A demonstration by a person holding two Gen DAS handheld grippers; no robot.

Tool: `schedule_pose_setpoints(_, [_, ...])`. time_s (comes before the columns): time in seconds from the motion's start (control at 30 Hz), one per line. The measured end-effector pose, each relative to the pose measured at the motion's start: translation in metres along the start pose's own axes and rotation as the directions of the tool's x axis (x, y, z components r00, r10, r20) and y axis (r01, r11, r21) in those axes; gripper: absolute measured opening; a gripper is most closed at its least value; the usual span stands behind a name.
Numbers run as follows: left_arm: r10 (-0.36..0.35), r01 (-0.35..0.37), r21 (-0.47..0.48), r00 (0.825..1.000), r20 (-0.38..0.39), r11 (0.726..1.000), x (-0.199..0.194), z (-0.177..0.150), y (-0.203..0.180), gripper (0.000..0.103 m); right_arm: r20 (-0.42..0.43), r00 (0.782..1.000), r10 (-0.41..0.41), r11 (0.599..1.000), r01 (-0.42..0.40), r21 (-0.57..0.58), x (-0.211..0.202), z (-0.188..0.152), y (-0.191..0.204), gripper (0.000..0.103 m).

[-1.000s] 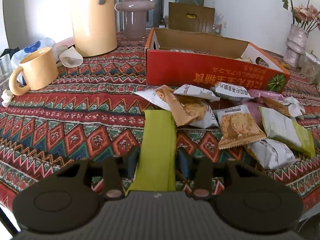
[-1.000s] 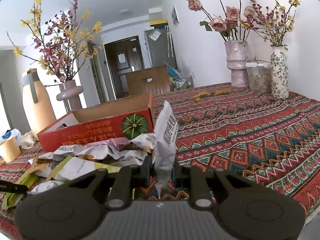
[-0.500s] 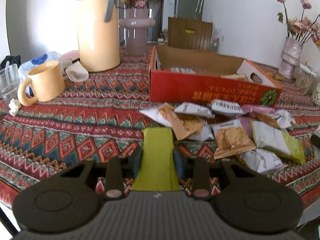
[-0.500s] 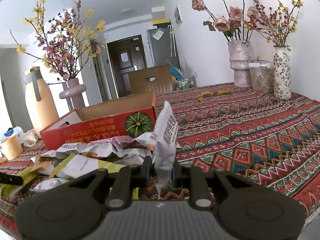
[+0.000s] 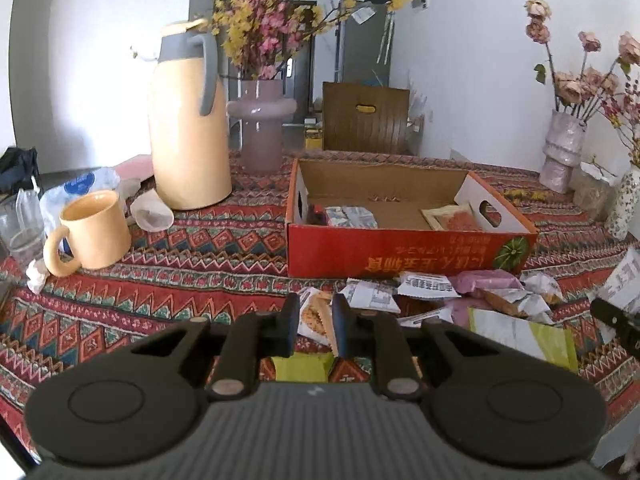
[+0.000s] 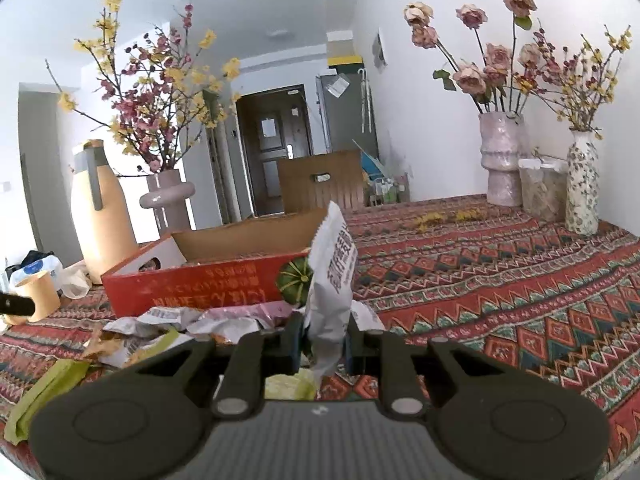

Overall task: Organize snacks
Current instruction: 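Lift the green bar pack with the left gripper while right holds white pack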

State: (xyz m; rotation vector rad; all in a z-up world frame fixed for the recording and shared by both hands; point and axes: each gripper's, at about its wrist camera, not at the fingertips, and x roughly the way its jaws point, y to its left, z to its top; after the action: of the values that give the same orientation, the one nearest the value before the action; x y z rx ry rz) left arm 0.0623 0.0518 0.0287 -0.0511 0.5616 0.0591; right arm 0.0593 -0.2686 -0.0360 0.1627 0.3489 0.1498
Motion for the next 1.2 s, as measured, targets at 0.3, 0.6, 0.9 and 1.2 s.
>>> schedule_pose_setpoints(0.3, [0.013, -0.021, -0.057, 0.990, -0.141, 0.998, 0.028, -0.032, 0.020, 0.049, -0.021, 1.000, 0.007, 1.000, -0.006, 0.013, 0.003, -0.006, -0.004, 0.019])
schedule_pose_setpoints(0.6, [0.043, -0.046, -0.012, 0.976, -0.213, 0.999, 0.043, -0.060, 0.007, 0.072, -0.035, 0.999, 0.018, 1.000, -0.018, 0.021, 0.003, -0.013, -0.004, 0.019])
schedule_pose_setpoints(0.9, [0.055, -0.054, 0.013, 0.973, -0.224, 0.998, 0.039, -0.073, -0.002, 0.103, -0.036, 0.999, 0.023, 0.999, -0.022, 0.032, 0.000, -0.014, -0.005, 0.019])
schedule_pose_setpoints(1.2, [0.071, -0.072, 0.003, 0.973, -0.220, 0.997, 0.042, -0.072, -0.002, 0.103, -0.041, 0.999, 0.031, 0.999, -0.030, 0.027, -0.001, -0.016, -0.002, 0.019])
